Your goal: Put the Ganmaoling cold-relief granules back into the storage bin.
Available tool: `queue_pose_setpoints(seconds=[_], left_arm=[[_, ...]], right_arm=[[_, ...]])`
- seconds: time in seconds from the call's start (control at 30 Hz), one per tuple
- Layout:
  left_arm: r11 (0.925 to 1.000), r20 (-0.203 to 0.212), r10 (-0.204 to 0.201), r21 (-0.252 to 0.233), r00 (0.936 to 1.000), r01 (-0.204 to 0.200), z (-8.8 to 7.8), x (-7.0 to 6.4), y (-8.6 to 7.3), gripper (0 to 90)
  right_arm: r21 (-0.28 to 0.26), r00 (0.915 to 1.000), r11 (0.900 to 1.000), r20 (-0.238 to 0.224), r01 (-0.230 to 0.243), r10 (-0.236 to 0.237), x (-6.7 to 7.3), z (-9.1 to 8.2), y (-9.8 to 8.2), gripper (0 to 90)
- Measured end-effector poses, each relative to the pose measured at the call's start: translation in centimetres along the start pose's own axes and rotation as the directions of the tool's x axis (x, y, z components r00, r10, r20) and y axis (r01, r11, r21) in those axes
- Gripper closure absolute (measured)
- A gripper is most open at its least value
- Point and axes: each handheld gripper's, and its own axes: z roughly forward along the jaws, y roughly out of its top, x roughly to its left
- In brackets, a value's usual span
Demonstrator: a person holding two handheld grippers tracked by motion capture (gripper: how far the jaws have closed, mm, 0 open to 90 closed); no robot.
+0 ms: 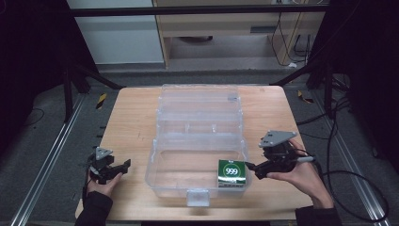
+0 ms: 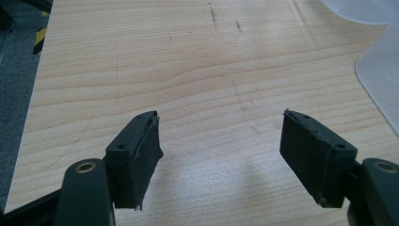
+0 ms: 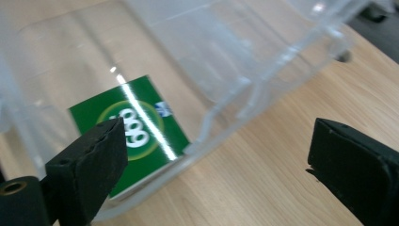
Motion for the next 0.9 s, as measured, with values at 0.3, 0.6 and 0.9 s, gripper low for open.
queue_pose_setpoints(seconds=[0.3,0.6,0.9], left_arm=[[1.0,-0.001,0.002,0.002,1.0,-0.002,0.0,0.0,0.0,28.8],[1.0,0.004,0.003,0.0,1.0,-0.003,0.1,0.0,0.0,30.0],[0.9999,0.001,-0.007,-0.008,1.0,0.007,0.0,0.2,0.0,29.9]], right_arm=[[-0.159,0.9462,0.954,0.161,-0.256,0.281,-2.4,0.1,-4.4,5.3],[-0.208,0.8976,0.921,0.235,-0.329,0.373,-3.4,1.1,-7.5,5.1],[-0.235,0.8503,0.886,0.266,-0.399,0.454,-4.2,2.2,-11.3,5.0]])
